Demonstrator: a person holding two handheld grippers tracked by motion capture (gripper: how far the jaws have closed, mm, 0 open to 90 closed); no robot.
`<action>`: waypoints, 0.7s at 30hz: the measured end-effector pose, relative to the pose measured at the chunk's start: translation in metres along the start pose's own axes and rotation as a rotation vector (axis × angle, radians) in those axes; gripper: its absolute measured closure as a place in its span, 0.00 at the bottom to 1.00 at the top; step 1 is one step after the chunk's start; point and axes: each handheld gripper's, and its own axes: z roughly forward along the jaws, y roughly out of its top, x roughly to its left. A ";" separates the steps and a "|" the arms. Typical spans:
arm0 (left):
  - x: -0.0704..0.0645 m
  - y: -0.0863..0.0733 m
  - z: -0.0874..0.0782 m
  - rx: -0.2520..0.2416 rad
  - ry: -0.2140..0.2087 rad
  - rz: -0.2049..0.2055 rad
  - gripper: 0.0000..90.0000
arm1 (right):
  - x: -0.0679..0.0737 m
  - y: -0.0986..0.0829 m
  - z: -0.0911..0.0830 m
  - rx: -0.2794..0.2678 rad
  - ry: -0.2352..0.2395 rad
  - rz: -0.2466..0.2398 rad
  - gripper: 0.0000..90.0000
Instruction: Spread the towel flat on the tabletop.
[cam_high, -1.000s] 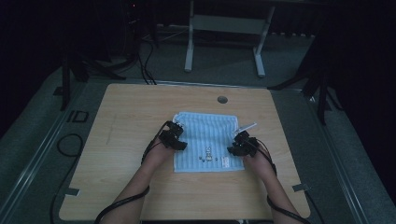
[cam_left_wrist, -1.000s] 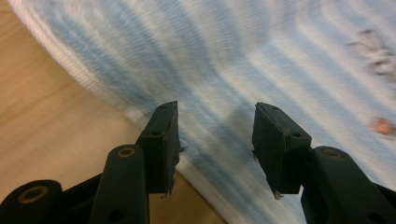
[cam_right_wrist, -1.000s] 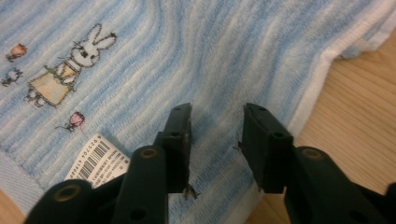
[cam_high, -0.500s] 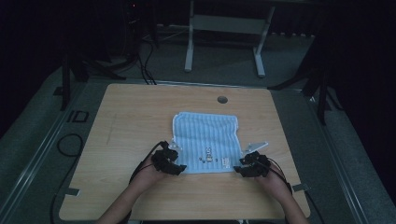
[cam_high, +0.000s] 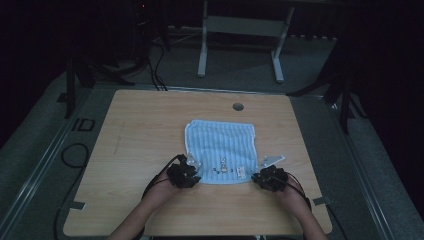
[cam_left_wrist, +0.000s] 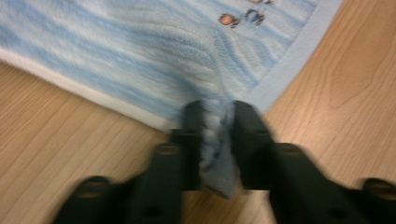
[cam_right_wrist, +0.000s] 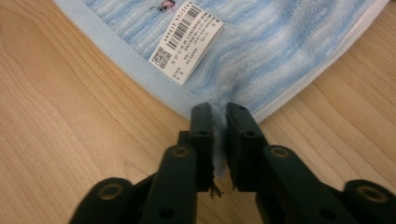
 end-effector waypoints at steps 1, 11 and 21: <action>-0.002 0.002 0.001 0.002 0.008 0.012 0.90 | 0.001 0.001 0.000 0.003 -0.001 0.000 0.93; 0.003 0.026 -0.050 -0.101 -0.002 -0.061 0.93 | -0.001 0.022 -0.034 -0.060 -0.029 -0.009 0.94; -0.047 -0.003 -0.122 -0.186 -0.069 0.013 0.92 | 0.050 0.002 -0.127 -0.243 -0.010 -0.087 0.94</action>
